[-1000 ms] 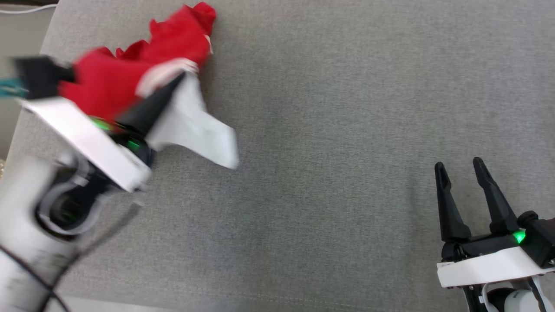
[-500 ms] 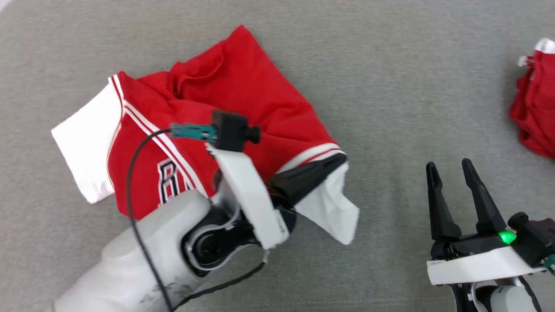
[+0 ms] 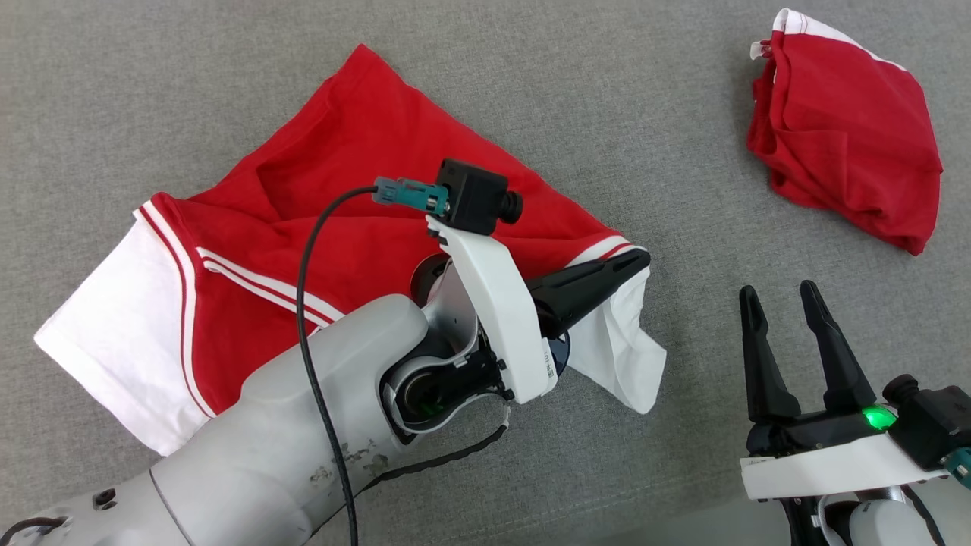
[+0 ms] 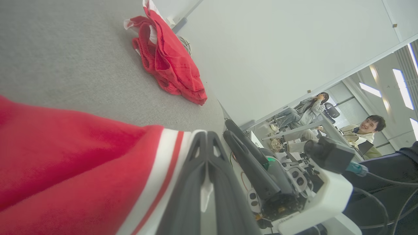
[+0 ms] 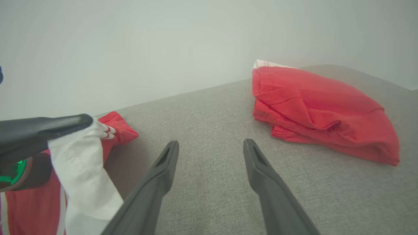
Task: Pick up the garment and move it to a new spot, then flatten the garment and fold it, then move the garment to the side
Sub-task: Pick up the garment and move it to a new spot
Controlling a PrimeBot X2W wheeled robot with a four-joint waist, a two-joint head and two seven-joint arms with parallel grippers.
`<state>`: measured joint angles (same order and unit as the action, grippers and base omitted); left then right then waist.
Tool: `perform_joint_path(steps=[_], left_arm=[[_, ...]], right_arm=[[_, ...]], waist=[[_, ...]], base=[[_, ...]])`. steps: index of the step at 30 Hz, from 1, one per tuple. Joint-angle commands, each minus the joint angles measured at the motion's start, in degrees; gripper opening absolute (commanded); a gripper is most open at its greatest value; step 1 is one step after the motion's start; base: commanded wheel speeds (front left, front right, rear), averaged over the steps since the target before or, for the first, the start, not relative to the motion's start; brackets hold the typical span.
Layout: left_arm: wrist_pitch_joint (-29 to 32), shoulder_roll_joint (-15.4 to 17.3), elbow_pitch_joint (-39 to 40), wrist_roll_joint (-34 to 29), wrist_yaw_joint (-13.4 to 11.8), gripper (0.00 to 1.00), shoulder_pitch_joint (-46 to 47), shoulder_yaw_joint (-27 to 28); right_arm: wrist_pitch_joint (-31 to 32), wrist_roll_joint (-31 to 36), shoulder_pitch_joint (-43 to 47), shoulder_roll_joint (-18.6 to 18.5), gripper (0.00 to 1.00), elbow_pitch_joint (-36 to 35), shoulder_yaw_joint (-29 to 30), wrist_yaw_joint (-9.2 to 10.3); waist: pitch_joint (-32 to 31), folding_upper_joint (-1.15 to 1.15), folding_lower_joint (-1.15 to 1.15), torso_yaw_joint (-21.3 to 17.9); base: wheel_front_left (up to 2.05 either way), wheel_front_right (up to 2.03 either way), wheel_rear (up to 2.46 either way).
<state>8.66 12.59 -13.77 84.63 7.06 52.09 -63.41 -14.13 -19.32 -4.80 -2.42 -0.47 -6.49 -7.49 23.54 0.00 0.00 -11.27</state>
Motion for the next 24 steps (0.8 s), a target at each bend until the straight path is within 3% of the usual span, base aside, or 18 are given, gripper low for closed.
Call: perform_joint_path(steps=[1, 5, 11, 15, 16, 17, 24], left_arm=[[-0.8, 0.6, 0.1, -0.4, 0.4, 1.00, 1.7, 0.6], [-4.3, 1.9, 0.3, -3.5, 0.4, 1.00, 2.3, -2.0], [-13.6, 7.8, -1.9, -13.4, 0.3, 1.00, 2.9, -4.8], [-17.5, 10.7, -1.9, -16.8, -2.2, 1.00, 1.8, -4.4], [-19.6, 13.1, -0.7, -18.4, -5.2, 1.00, 0.5, -3.6], [-19.6, 13.1, -0.7, -18.4, -5.2, 1.00, 0.5, -3.6], [-23.1, 23.0, 7.0, -20.9, -18.8, 1.00, -8.3, 1.9]], right_arm=[[-0.7, -0.7, -1.0, -0.5, 1.00, -0.8, -1.2, 0.00], [-0.8, -0.5, -1.0, -0.5, 1.00, -0.4, -0.2, 0.00], [-0.8, 0.9, -1.4, -0.5, 1.00, 0.1, 1.9, 0.00], [-0.8, 2.5, -1.3, -0.5, 1.00, 0.7, 2.9, 0.00], [-0.8, 3.8, -1.2, -0.5, 1.00, 1.2, 3.5, 0.00], [-0.8, 3.8, -1.2, -0.5, 1.00, 1.2, 3.5, 0.00], [-0.5, 8.6, -1.1, -0.5, 1.00, 3.1, 4.6, 0.00]], waist=[[0.7, 0.00, 0.00, -0.3], [0.1, 0.00, 0.00, 1.4], [-2.9, 0.00, 0.00, 5.9], [-4.7, 0.00, 0.00, 8.5], [-6.0, 0.00, 0.00, 10.1], [-6.0, 0.00, 0.00, 10.1], [-9.8, 0.00, 0.00, 14.5]], base=[[0.00, 0.00, 0.00], [0.00, 0.00, 0.00], [0.00, 0.00, 0.00], [0.00, 0.00, 0.00], [0.00, 0.00, 0.00], [0.00, 0.00, 0.00], [0.00, 0.00, 0.00]])
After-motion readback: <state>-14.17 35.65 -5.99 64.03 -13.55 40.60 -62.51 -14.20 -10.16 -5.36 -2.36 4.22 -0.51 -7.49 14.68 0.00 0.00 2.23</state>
